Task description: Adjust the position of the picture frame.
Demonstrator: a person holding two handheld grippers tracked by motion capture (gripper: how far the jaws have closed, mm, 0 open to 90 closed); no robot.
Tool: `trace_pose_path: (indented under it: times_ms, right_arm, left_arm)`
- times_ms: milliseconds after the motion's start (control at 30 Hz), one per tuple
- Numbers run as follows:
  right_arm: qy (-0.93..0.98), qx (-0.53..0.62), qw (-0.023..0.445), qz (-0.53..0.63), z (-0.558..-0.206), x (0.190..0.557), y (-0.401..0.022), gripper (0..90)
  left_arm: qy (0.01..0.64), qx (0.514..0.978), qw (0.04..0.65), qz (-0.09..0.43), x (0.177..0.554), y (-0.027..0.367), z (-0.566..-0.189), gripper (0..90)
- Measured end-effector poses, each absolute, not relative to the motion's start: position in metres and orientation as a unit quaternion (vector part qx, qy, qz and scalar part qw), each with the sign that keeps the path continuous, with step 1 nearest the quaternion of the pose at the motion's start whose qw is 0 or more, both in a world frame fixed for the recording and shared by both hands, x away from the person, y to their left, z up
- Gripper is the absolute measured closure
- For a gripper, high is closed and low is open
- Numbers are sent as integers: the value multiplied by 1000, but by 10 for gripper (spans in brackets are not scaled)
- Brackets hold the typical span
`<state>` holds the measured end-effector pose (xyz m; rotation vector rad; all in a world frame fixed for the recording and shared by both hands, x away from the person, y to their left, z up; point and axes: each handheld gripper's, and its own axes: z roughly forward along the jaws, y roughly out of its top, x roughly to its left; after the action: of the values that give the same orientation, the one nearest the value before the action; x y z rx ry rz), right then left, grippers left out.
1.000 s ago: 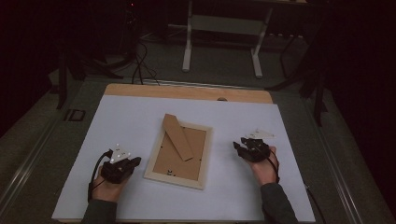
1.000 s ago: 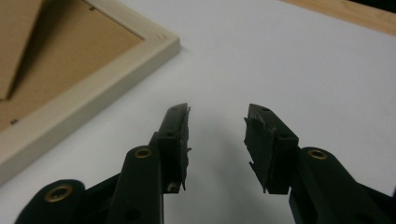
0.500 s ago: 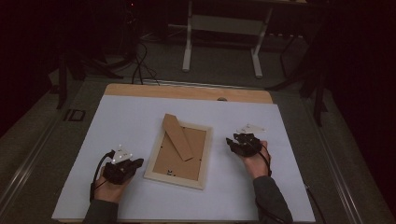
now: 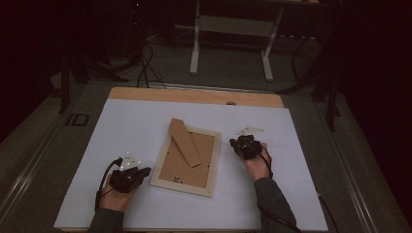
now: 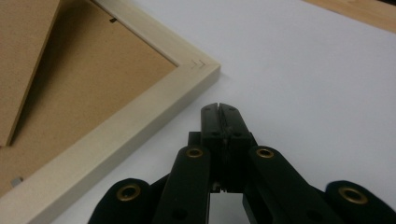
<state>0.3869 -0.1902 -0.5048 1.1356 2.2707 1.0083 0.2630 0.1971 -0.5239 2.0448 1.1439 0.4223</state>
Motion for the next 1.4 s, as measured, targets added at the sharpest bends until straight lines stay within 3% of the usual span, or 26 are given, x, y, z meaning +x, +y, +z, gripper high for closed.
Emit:
trace_pose_path:
  times_ms: [567, 1400]
  right_arm:
    - [830, 403, 187, 337, -523, 388, -160, 897]
    - [835, 403, 175, 330, -530, 384, -157, 897]
  left_arm:
    - [444, 810, 355, 148, 269, 195, -532, 900]
    - [428, 822, 347, 145, 269, 188, -535, 900]
